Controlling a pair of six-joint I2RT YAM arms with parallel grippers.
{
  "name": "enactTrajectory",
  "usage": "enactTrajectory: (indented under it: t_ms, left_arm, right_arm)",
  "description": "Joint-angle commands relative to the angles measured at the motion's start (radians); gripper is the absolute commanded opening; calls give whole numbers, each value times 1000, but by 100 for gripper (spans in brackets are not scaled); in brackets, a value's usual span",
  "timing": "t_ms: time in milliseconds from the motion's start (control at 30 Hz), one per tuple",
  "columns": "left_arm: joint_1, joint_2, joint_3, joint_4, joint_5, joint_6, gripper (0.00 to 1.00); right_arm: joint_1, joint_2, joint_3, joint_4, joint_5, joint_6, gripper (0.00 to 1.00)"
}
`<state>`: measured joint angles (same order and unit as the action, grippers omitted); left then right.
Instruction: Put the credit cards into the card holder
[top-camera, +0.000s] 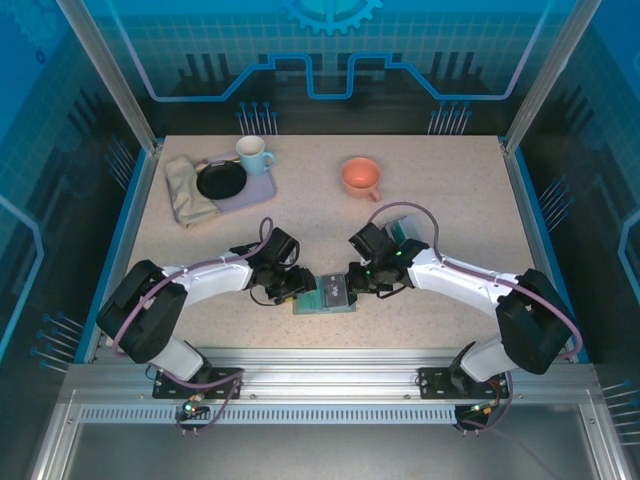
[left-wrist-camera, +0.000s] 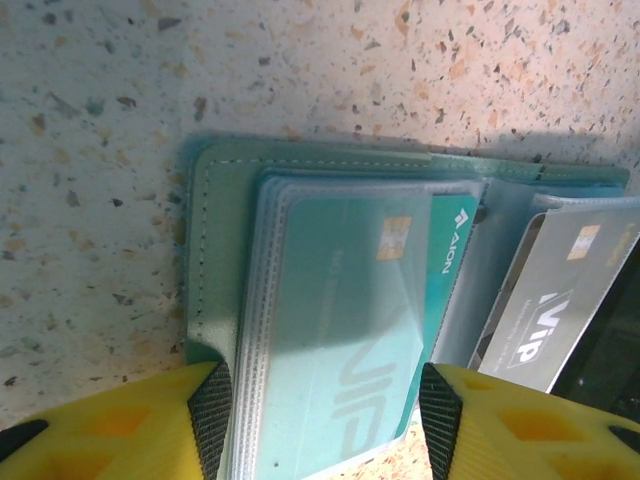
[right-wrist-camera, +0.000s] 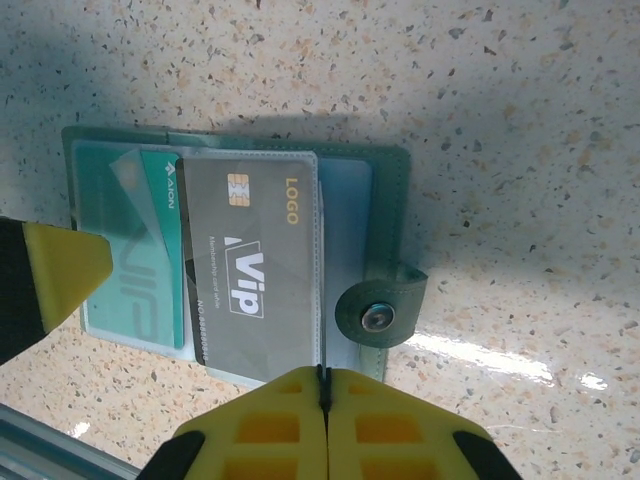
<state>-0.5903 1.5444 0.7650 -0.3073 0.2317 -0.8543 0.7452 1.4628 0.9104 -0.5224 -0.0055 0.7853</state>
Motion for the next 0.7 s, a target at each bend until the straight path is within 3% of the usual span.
enactTrajectory:
  t_ms: [0,233,500,567,667]
  left_arm:
    - [-7,10,16,2,12,10,55]
    - [-13,3,16,6,5,8,48]
    - [-18,-26,4,12,-17,-5,46]
    - [-22,-50,-5,8,-39,-12,47]
    - [-23,-105,-26,-12,-100,-41,58]
  right_arm:
    - [-5,-31,22,-18,-11,-5,7]
    - [-6,-50,10,58,-94,25,7]
    - [-4,-36,-11,155,-166,62,7]
    - [-3,-9,-14,203,-214,75,7]
    - [-1,32,-22,243,-236,102,7]
